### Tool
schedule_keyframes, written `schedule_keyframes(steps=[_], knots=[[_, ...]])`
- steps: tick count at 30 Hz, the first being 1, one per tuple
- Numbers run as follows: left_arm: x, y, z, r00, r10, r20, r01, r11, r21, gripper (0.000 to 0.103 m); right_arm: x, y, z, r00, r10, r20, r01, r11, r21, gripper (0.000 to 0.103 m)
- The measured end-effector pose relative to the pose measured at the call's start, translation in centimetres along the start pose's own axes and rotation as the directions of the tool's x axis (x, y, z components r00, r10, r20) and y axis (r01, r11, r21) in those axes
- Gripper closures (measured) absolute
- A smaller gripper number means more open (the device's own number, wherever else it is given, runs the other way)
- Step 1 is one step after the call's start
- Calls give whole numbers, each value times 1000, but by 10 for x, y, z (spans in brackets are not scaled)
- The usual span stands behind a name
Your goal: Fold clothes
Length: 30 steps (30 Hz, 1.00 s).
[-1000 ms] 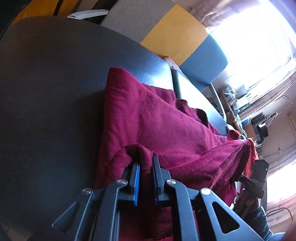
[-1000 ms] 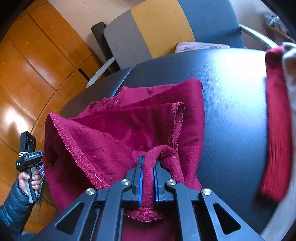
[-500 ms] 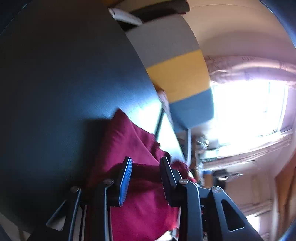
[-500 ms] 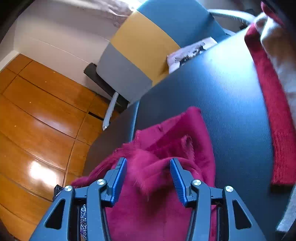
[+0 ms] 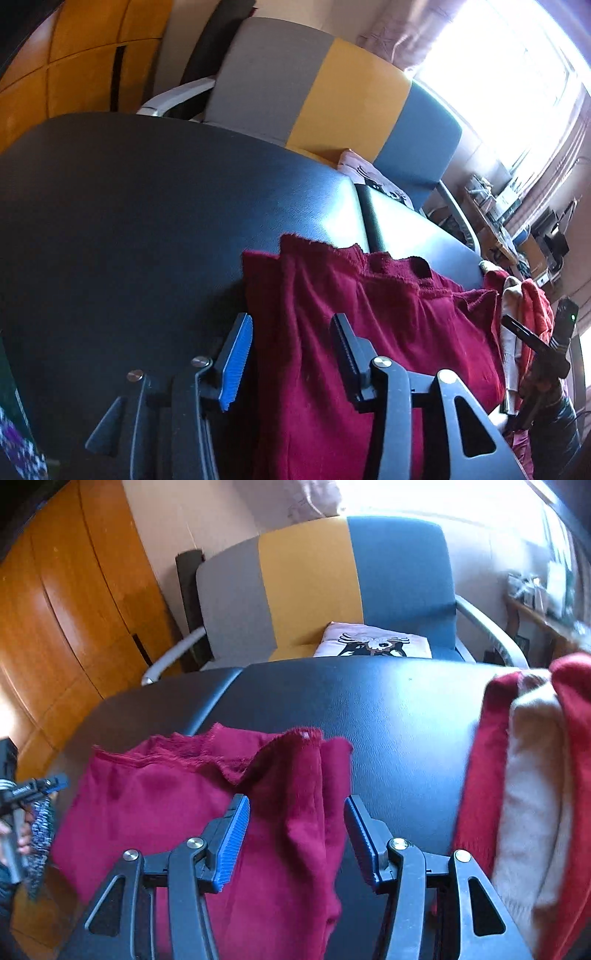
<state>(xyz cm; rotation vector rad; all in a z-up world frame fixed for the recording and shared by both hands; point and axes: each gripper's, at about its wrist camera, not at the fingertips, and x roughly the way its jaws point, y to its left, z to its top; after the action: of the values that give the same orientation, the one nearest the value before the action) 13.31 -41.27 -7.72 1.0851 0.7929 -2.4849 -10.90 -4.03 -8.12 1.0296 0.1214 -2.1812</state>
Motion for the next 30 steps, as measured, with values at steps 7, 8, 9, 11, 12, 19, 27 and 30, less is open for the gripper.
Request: schedule_keyframes(steps=[7,8,9,11,12,19,27,30], knots=[[29,2,21,1000,-3,-12,3,999,47,56,44,15,18,997,-54,-48,51,996,-75,50],[33,3,23,1000,-7,-16,7,999,49,56,48,17,19,997,-57,-54,52,995,-86,54],[36,2,24,1000,-12,-21,13,999,53,56,50,20,18,996,-64,-56,58,993,-101,59],[42,0,25,999,-28,-36,30,998,63,59,54,26,16,995,-82,-58,73,988,-134,82],[45,-2,24,999,-16,-40,18,998,68,70,53,28,14,995,-87,-55,79,986,-147,85],[11,-8,11,996,-38,85,34,998,44,95,11,38,14,997,-64,52,71,986,-149,91],[-37,-12,18,973,-63,221,61,998,16,95,-30,37,38,984,-28,176,44,995,-87,91],[-22,-12,27,981,-37,188,38,999,2,95,-11,35,43,988,-36,151,45,997,-58,91]])
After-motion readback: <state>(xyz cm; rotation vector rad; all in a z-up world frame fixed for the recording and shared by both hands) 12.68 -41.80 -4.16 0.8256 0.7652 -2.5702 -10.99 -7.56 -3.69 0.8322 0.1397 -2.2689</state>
